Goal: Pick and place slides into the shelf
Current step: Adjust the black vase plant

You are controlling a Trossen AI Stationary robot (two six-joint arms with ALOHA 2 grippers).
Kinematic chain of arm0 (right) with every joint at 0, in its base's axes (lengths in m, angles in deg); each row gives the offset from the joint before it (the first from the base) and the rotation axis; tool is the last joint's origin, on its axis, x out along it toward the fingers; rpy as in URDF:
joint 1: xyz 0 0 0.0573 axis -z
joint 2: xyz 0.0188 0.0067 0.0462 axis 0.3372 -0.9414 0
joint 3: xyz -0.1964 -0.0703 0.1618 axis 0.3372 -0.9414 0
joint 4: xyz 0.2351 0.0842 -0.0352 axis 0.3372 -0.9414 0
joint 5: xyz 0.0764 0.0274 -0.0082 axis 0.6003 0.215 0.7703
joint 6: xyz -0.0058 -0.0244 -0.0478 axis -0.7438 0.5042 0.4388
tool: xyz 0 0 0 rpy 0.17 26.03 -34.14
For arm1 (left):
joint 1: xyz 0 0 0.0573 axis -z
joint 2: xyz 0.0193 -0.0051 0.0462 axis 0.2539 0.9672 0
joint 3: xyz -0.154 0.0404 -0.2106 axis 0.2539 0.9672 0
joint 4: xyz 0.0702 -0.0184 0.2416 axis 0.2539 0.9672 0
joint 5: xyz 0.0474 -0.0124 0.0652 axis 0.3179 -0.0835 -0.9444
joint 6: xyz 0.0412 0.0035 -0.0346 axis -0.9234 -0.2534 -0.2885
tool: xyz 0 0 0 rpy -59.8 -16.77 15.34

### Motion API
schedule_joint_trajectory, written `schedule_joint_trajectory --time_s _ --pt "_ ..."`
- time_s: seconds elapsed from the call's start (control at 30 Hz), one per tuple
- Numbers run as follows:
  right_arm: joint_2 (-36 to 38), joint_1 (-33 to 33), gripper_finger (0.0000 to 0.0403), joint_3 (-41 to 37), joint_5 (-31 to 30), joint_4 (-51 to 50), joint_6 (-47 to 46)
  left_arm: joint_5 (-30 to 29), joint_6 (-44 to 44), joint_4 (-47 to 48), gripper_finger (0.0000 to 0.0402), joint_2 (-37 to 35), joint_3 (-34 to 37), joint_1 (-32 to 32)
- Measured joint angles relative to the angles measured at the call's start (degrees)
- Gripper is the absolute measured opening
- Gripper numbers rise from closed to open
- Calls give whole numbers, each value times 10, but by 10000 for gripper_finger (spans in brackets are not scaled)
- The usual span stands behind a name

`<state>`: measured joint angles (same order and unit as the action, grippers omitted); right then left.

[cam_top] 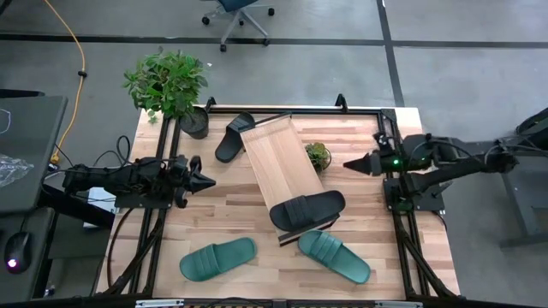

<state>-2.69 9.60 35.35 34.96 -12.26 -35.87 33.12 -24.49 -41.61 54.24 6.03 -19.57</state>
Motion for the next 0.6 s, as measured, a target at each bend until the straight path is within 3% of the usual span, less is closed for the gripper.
schedule_joint_trajectory --time_s 0.4,0.5,0.6 --pt "-82 -99 60 0 -55 -5 -32 50 90 -20 0 0 0 0" --pt "-88 -114 60 0 -92 -5 -43 24 118 -21 0 0 0 0" --pt "-90 -124 60 0 -118 -5 -48 -41 126 -21 0 0 0 0"
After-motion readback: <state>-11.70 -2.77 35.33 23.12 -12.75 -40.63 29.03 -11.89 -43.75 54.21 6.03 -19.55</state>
